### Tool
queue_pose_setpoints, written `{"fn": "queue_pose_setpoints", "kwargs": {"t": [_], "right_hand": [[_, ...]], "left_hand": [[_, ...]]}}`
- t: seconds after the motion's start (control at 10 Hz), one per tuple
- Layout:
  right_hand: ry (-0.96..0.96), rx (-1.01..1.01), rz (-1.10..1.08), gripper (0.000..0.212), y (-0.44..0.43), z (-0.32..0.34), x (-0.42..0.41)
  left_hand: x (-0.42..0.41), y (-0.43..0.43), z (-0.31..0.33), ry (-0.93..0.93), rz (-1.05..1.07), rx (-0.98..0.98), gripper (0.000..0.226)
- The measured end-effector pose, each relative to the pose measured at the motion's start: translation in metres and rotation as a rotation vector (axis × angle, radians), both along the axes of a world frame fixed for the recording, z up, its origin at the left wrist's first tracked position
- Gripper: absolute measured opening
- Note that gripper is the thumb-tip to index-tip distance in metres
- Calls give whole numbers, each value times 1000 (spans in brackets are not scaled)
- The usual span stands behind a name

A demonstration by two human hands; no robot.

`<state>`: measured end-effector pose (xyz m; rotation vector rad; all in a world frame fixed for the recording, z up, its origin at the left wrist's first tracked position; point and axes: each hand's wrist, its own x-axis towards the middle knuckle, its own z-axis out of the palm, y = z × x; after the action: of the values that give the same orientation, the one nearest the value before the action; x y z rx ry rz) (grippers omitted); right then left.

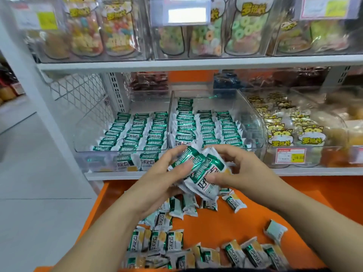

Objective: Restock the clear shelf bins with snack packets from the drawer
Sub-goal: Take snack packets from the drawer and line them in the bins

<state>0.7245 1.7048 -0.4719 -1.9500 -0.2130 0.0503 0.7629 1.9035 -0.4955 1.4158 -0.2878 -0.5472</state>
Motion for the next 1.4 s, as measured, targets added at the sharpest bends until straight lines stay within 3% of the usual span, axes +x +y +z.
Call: {"fn": "queue_pose_setpoints", "kwargs": {"t": [0.1, 0.2, 0.3, 0.5, 0.6, 0.7, 0.8, 0.9, 1.1, 1.2, 1.3, 1.4], "right_hand": [[19, 147, -2, 54, 1, -1, 4], [33, 259, -21, 60, 5, -4, 3], [1, 257, -43, 54, 17, -8, 1], [-128, 10, -41, 43, 29, -15, 2], [-135, -80, 12, 53, 29, -16, 6], [10, -48, 108, 90, 16, -4, 12], [-2, -240, 139, 94, 2, 7, 17], [-76, -403, 146, 84, 2, 10, 18], [-284, -596, 69, 87, 5, 9, 30], [-352, -611, 7, 84, -1, 10, 38], [-333, -496, -99, 80, -21, 13, 54], [-336, -481, -206, 80, -45, 14, 84]], "left_hand": [[1, 5, -3, -105, -8, 24, 93], [-6, 4, 3, -263, 26, 146, 96], [-14, -2, 8, -328, 117, 242, 104], [-12, -7, 9, -329, 105, 300, 99], [-5, -3, 11, -336, 18, 333, 102], [1, 4, 18, -382, -32, 437, 111], [6, 7, 25, -443, -64, 572, 121], [7, 3, 30, -538, -140, 703, 124], [21, -10, 27, -698, -134, 687, 125], [29, -12, 30, -740, -108, 654, 121], [48, -9, 38, -790, 27, 587, 98], [86, -4, 39, -818, 252, 598, 62]]}}
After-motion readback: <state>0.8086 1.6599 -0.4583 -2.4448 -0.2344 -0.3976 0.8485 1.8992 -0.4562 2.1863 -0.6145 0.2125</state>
